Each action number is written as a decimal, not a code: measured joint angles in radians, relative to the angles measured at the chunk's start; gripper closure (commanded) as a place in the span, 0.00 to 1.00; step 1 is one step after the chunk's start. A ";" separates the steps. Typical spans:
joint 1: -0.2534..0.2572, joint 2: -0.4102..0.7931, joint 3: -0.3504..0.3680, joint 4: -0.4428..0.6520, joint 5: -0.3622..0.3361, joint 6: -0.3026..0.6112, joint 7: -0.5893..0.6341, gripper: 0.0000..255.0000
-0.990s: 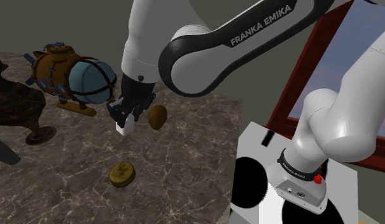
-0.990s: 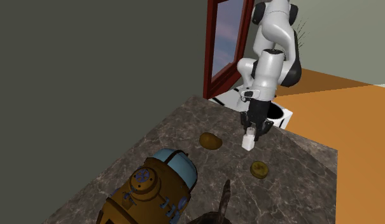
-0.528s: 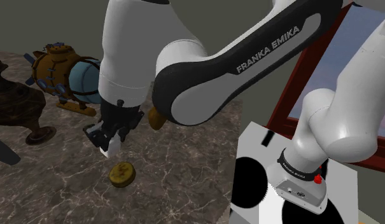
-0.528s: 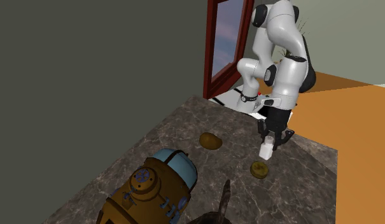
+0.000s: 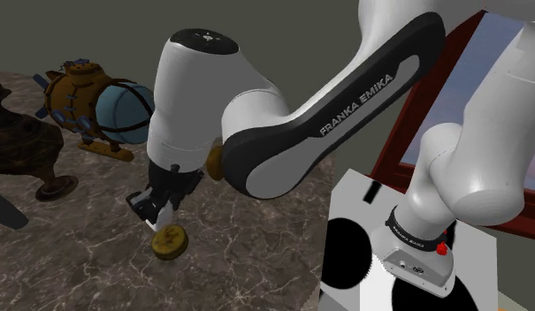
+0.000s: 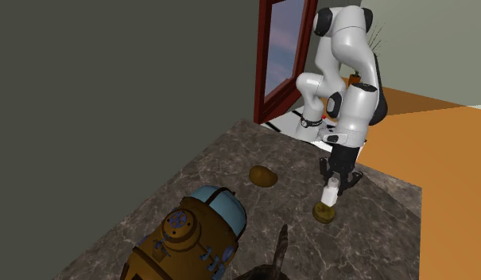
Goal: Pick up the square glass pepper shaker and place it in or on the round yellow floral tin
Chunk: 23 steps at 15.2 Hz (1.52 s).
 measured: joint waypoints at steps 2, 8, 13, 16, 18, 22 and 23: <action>-0.001 0.020 -0.001 -0.005 -0.019 0.023 0.014 1.00; 0.000 0.049 -0.004 -0.022 -0.053 0.066 0.041 1.00; 0.000 0.050 -0.004 -0.023 -0.054 0.067 0.042 0.00; 0.000 0.050 -0.004 -0.023 -0.054 0.067 0.042 0.00; 0.000 0.050 -0.004 -0.023 -0.054 0.067 0.042 0.00; 0.001 -0.050 0.004 -0.041 0.031 -0.003 -0.016 0.00; 0.002 -0.068 0.001 -0.042 0.048 -0.019 -0.032 0.00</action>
